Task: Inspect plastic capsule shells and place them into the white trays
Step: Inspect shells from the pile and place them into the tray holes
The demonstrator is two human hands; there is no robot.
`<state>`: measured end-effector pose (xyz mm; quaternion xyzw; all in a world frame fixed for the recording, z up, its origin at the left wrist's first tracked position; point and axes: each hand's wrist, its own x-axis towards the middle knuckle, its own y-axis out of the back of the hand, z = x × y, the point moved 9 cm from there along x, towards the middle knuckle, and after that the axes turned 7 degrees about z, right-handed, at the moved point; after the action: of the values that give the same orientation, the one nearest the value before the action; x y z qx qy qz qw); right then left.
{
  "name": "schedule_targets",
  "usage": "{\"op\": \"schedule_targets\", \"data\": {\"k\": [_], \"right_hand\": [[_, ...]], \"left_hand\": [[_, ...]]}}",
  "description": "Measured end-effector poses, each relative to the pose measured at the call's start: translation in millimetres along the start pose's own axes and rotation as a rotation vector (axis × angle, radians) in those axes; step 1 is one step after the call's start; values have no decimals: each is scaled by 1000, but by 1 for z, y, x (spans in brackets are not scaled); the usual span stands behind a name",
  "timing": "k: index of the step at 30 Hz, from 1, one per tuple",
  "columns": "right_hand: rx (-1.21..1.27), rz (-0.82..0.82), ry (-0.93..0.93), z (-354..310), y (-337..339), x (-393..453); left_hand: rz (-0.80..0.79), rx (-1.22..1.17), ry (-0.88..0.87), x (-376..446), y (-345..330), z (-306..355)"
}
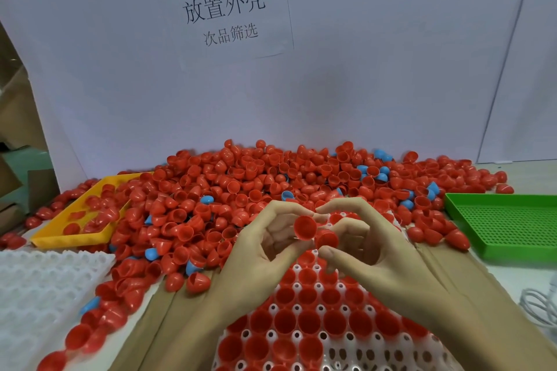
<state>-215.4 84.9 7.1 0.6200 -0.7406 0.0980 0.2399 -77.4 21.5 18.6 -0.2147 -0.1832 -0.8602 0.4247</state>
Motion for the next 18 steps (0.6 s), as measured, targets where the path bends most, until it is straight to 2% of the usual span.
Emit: {"op": "schedule_targets", "data": {"k": [5, 11, 15, 18], "right_hand": [[-4, 10, -1, 3, 2, 0], [60, 111, -62, 12, 10, 2], [-40, 31, -52, 14, 2, 0], [-72, 27, -30, 12, 2, -1]], "left_hand": [[1, 30, -36, -1, 1, 1], [182, 264, -95, -5, 15, 6], [111, 305, -139, -8, 3, 7], [124, 236, -50, -8, 4, -2]]}}
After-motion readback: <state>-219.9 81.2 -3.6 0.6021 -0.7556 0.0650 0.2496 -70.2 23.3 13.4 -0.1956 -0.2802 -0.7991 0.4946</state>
